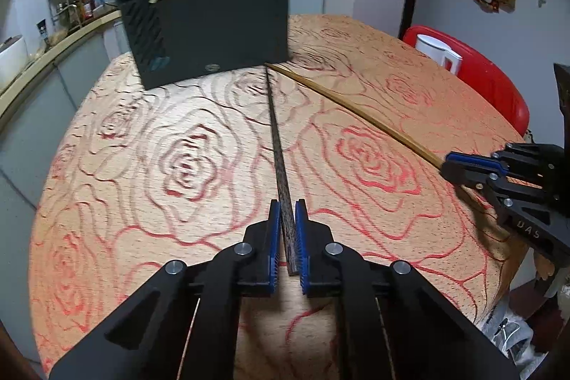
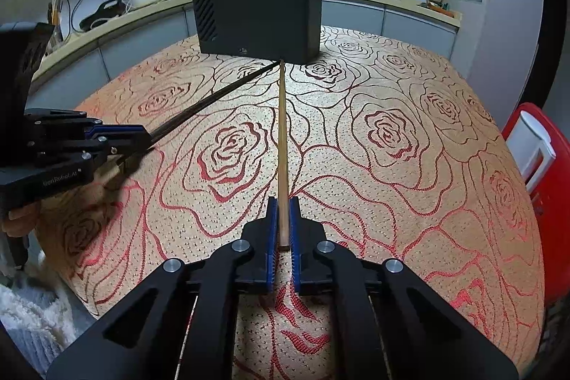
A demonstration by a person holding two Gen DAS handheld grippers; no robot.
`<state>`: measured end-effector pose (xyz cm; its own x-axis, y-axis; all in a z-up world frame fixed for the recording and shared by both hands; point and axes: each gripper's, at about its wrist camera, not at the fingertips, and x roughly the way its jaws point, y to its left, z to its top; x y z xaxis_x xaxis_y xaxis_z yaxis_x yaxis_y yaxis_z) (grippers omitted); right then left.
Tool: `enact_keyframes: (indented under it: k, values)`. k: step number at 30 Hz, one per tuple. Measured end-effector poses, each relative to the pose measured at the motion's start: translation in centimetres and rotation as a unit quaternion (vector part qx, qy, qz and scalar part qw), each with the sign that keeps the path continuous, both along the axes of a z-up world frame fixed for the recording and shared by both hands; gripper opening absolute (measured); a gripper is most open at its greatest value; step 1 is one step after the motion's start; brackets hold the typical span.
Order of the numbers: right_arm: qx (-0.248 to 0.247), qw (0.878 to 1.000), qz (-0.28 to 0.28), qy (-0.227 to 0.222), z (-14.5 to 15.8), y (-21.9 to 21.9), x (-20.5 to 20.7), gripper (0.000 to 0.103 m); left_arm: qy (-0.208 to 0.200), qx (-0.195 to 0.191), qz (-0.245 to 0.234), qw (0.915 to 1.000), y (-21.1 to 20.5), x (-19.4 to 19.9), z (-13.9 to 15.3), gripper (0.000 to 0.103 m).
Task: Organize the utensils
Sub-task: 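Grasp the black chopstick with the left tool while the right tool grasps the light wooden one, then lift both chopsticks up and carry them over the black holder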
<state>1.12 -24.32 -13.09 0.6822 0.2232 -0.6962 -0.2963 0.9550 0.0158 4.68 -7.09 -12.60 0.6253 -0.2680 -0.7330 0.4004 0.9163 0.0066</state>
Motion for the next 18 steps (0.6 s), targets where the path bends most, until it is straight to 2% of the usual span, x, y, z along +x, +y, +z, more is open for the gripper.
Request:
enact_keyframes:
  k: [6,14,18]
  values:
    - [0.037,0.999,-0.007,-0.021,2.2,-1.0,-0.3,0.007,-0.043,-0.009,0.026,0.9987,2.9,-0.3,3.7,0.007]
    - [0.084,0.992,-0.011,-0.098,8.9,-2.2,-0.4,0.007,-0.138,-0.007,0.044,0.9894,5.8,-0.9,11.2,0.007]
    - [0.105,0.986,-0.002,-0.130,12.5,-2.6,0.8,0.007,-0.163,-0.023,0.042,0.9854,6.3,-0.3,14.3,0.007]
